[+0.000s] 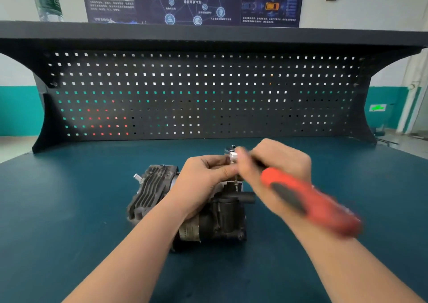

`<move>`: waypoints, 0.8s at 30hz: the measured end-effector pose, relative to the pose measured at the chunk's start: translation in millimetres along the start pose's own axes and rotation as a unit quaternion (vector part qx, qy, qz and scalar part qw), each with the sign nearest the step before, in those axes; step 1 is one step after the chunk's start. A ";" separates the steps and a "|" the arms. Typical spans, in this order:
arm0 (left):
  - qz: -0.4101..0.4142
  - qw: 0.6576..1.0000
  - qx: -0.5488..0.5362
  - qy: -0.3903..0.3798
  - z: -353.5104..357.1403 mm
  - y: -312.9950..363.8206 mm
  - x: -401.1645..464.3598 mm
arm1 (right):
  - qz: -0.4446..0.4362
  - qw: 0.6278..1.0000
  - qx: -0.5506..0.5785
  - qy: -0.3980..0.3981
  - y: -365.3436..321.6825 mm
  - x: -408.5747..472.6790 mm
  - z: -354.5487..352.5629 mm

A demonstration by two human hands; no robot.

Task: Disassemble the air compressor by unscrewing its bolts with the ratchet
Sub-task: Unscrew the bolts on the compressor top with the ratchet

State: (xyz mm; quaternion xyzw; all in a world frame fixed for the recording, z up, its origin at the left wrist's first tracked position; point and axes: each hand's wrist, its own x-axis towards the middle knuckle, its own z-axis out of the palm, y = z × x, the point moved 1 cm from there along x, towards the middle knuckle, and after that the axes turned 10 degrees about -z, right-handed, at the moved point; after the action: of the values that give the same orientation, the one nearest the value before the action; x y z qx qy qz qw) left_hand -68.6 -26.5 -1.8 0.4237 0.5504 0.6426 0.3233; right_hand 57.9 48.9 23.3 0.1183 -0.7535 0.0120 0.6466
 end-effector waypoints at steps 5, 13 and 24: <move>-0.015 0.999 -0.033 -0.008 3.9 0.0 0.8 | 0.582 0.658 0.439 0.190 43.6 -9.6 8.4; -0.055 0.996 -0.062 -0.024 3.9 -1.9 2.5 | 0.565 0.680 0.412 0.221 52.6 -14.1 20.0; -0.055 0.995 -0.019 -0.082 -1.2 2.1 -1.7 | 0.160 0.984 0.077 -0.014 6.3 3.5 -4.3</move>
State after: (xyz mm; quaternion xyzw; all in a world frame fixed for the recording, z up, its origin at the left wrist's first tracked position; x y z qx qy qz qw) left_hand -68.8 -28.9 -0.1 0.4377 0.5320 0.5973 0.4107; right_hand 60.5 55.2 28.3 0.0464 -0.7685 0.1717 0.6147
